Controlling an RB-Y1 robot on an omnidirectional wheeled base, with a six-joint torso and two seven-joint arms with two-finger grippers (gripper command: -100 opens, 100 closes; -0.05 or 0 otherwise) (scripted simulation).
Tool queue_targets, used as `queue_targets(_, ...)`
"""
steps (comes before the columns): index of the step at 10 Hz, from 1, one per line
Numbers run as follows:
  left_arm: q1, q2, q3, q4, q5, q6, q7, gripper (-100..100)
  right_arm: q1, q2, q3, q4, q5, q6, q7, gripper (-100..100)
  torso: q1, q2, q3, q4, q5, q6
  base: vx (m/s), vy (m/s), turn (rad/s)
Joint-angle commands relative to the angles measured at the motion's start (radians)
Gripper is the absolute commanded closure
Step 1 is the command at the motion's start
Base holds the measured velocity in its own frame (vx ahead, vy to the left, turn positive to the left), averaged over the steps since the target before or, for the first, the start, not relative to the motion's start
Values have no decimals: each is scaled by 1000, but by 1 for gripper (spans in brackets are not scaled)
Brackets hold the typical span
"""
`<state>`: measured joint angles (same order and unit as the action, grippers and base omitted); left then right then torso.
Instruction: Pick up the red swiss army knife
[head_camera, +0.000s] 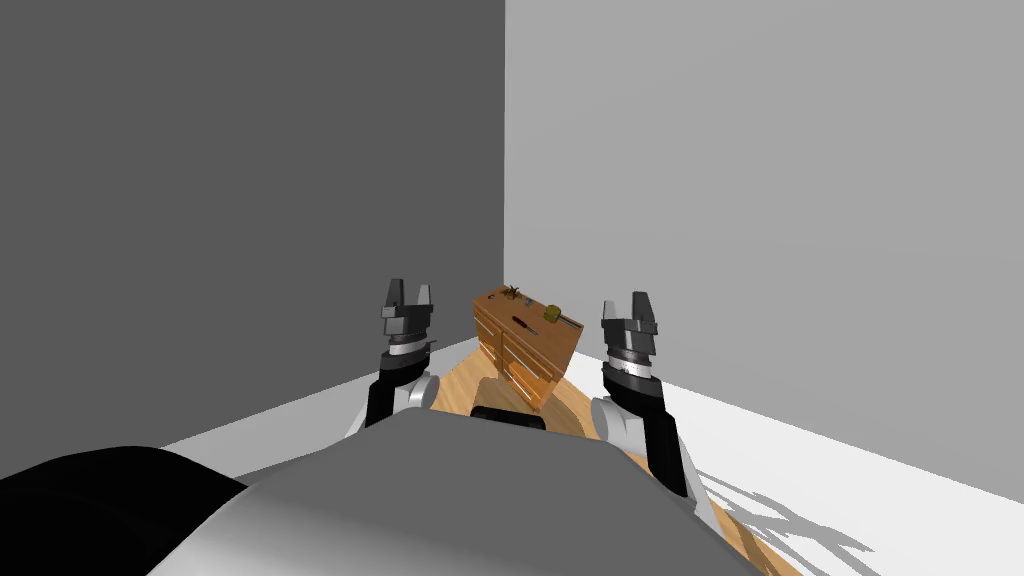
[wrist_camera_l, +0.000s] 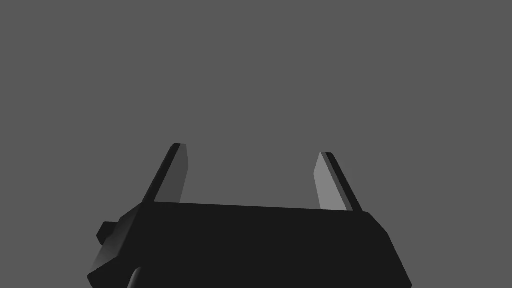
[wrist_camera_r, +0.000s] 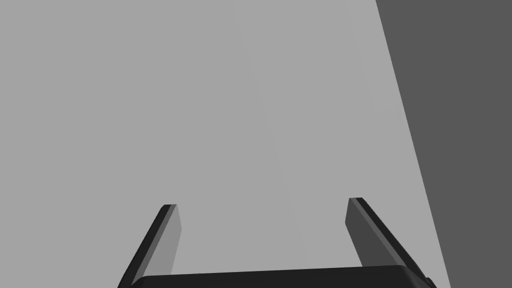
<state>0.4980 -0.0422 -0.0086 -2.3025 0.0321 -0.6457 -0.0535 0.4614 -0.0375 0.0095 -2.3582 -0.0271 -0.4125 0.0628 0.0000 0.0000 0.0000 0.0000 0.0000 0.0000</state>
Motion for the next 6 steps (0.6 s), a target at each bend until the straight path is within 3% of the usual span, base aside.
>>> queue_targets(1,0,0,0,0,0,0,0,0,2,-48,2,18,7,-8,-4,-100,0,0,0,0,0,0,-77,62,-9)
queue_targets(6,0,0,0,0,0,0,0,0,9,-189,19,100,38,-43,-18,-100,10,10,6,2,2,0,-154,151,-4)
